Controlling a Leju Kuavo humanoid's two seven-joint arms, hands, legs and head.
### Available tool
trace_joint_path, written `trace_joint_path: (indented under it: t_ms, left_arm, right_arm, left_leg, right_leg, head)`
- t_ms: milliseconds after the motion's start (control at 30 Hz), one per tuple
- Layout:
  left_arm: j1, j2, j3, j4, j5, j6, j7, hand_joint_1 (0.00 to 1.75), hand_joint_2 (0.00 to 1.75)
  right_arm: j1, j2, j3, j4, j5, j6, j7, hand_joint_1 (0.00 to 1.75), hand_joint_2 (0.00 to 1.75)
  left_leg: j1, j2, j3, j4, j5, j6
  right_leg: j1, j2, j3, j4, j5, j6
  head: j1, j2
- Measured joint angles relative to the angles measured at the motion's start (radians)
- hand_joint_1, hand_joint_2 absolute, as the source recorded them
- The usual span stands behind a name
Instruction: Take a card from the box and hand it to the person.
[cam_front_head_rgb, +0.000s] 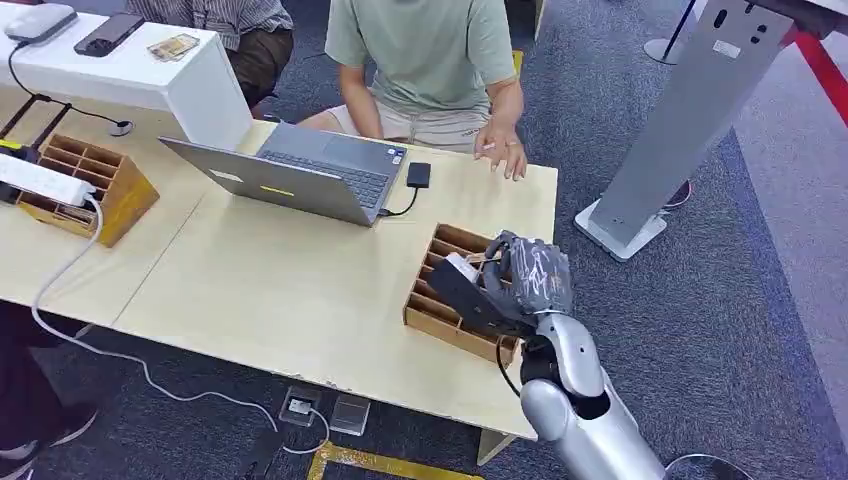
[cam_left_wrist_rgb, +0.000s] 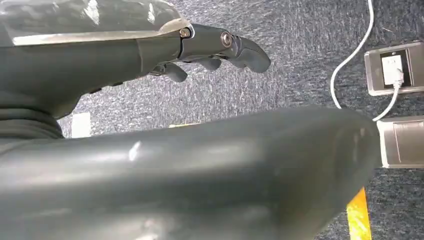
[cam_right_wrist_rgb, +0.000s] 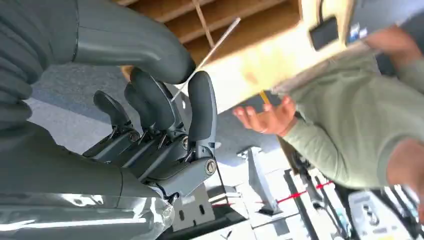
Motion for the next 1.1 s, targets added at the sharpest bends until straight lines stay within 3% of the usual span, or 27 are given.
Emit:
trace_joint_path:
  t_ms: [200, 400, 600, 733, 900, 933, 967, 1000, 1033, 1100]
  left_arm:
    - [0.000, 0.000, 0.000, 0.000, 0.002, 0.001, 0.009, 0.00, 0.00]
    - [0.000, -0.001, 0.000, 0.000, -0.001, -0.001, -0.002, 0.00, 0.00]
    - [-0.001, -0.001, 0.000, 0.000, -0.013, -0.003, -0.006, 0.00, 0.00]
    - [-0.001, -0.002, 0.000, 0.000, -0.015, -0.006, -0.003, 0.00, 0.00]
    - [-0.001, -0.002, 0.000, 0.000, -0.021, -0.008, -0.003, 0.00, 0.00]
    - [-0.001, -0.002, 0.000, 0.000, -0.022, -0.009, -0.003, 0.00, 0.00]
    - [-0.002, -0.002, 0.000, 0.000, -0.022, -0.009, -0.003, 0.00, 0.00]
    - [-0.002, -0.002, 0.000, 0.000, -0.023, -0.009, -0.003, 0.00, 0.00]
    - [-0.002, -0.002, 0.000, 0.000, -0.024, -0.009, -0.003, 0.00, 0.00]
    - [-0.002, -0.002, 0.000, 0.000, -0.024, -0.009, -0.003, 0.00, 0.00]
  right_arm:
    - [-0.002, -0.038, -0.055, -0.122, -0.027, -0.018, -0.008, 1.55, 1.75]
    - [-0.039, -0.050, -0.097, -0.138, -0.036, -0.045, -0.035, 1.52, 1.75]
    - [-0.110, -0.052, -0.124, -0.057, -0.060, -0.108, -0.089, 1.50, 1.75]
    - [-0.157, -0.043, -0.138, 0.018, -0.068, -0.142, -0.115, 1.34, 1.75]
    - [-0.206, -0.022, -0.146, 0.097, -0.056, -0.161, -0.126, 1.38, 1.75]
    - [-0.215, -0.016, -0.146, 0.114, -0.056, -0.158, -0.126, 1.31, 1.75]
    - [-0.224, -0.010, -0.146, 0.128, -0.055, -0.156, -0.127, 0.80, 1.75]
    - [-0.232, -0.003, -0.146, 0.144, -0.055, -0.154, -0.128, 0.80, 1.75]
    - [-0.236, 0.002, -0.146, 0.155, -0.056, -0.153, -0.134, 0.00, 1.75]
    - [-0.243, 0.016, -0.146, 0.179, -0.060, -0.151, -0.152, 0.00, 1.75]
  left_leg:
    - [0.000, 0.000, 0.000, 0.000, 0.000, 0.000]
    - [0.000, 0.000, 0.000, 0.000, 0.000, 0.000]
    - [0.000, 0.000, -0.001, 0.000, 0.000, 0.000]
    - [0.000, 0.000, -0.001, 0.000, 0.000, 0.000]
    - [0.000, 0.000, -0.001, 0.000, 0.000, 0.000]
    - [0.000, 0.000, -0.002, 0.000, 0.000, 0.000]
    - [0.000, 0.000, -0.001, 0.000, 0.000, 0.000]
    - [0.000, 0.000, -0.001, 0.000, 0.000, 0.000]
    - [0.000, 0.000, -0.001, 0.000, 0.000, 0.000]
    - [0.000, 0.000, -0.001, 0.000, 0.000, 0.000]
  right_leg:
    - [0.000, 0.000, 0.000, 0.000, 0.000, 0.000]
    - [0.000, 0.000, 0.000, 0.000, 0.000, 0.000]
    - [0.000, 0.000, 0.000, 0.000, 0.000, 0.000]
    - [0.000, 0.000, 0.000, 0.000, 0.000, 0.000]
    - [0.000, 0.000, 0.000, 0.000, 0.000, 0.000]
    - [0.000, 0.000, 0.000, 0.000, 0.000, 0.000]
    - [0.000, 0.000, 0.000, 0.000, 0.000, 0.000]
    - [0.000, 0.000, 0.000, 0.000, 0.000, 0.000]
    - [0.000, 0.000, 0.000, 0.000, 0.000, 0.000]
    - [0.000, 0.000, 0.000, 0.000, 0.000, 0.000]
  head:
    - [0.000, 0.000]
    - [0.000, 0.000]
    - [0.000, 0.000]
    - [0.000, 0.000]
    - [0.000, 0.000]
    - [0.000, 0.000]
    - [0.000, 0.000]
    - [0.000, 0.000]
    - [0.000, 0.000]
    - [0.000, 0.000]
